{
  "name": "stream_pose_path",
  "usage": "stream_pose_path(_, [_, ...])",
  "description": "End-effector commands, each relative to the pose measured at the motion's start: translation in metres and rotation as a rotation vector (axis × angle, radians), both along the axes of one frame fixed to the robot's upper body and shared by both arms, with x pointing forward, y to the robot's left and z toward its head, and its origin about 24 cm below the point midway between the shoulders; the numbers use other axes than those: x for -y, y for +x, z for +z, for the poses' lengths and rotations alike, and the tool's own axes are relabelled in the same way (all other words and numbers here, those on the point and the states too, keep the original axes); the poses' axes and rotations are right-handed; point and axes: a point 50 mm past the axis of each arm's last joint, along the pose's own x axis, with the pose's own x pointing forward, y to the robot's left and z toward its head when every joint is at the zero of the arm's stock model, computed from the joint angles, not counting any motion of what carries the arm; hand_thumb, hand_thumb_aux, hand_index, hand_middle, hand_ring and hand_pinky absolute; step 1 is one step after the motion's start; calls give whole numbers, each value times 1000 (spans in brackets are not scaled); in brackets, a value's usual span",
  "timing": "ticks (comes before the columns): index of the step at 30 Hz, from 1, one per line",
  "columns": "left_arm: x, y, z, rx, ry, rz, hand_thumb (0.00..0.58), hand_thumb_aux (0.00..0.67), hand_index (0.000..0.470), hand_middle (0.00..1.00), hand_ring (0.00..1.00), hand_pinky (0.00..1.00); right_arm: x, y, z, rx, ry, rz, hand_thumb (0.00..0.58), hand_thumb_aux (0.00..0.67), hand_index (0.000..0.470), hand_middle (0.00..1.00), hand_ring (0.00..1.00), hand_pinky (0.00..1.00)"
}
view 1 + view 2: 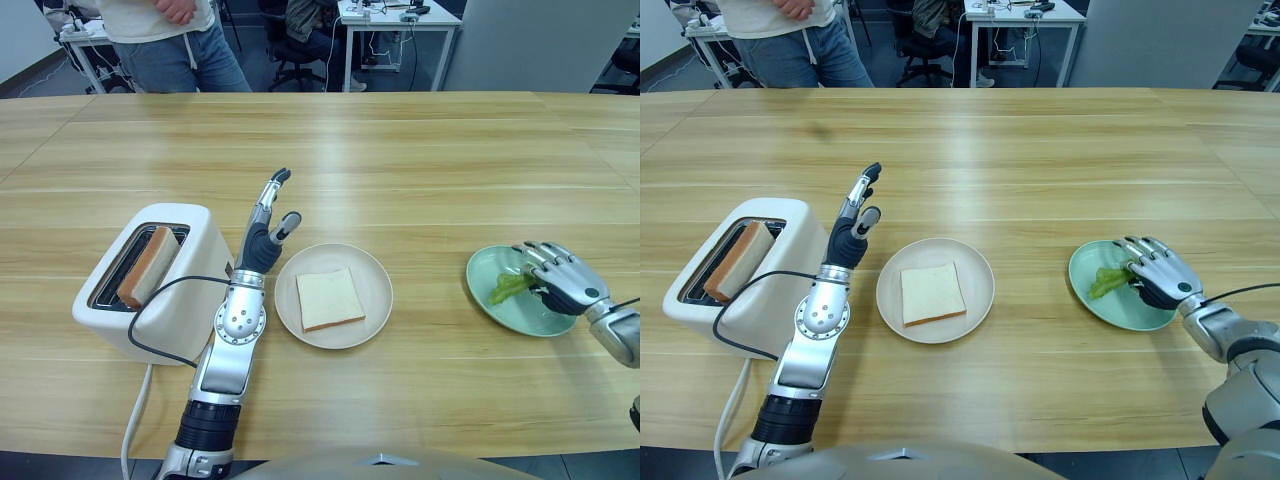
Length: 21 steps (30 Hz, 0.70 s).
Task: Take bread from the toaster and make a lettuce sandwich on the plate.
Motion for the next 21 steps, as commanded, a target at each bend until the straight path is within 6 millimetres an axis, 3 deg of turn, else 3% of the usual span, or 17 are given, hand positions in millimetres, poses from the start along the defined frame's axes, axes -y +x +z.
stream_pose_path(1, [1, 2, -5, -19, 6, 3, 0, 0, 0, 0, 0, 0, -1, 3, 6, 21, -19, 37, 580, 670, 460, 0, 0, 0])
stream_pose_path(11, [0, 2, -7, -15, 13, 10, 0, 0, 0, 0, 0, 0, -19, 19, 22, 101, 4, 172, 580, 670, 460, 0, 0, 0])
stream_pose_path(17, [-9, 4, -3, 16, 0, 51, 0, 0, 0, 0, 0, 0, -69, 47, 49, 171, 124, 414, 580, 670, 460, 0, 0, 0])
stream_pose_path(21, [-10, 7, -5, 14, -3, 56, 0, 0, 0, 0, 0, 0, -104, 54, 62, 162, 193, 566, 580, 670, 460, 0, 0, 0])
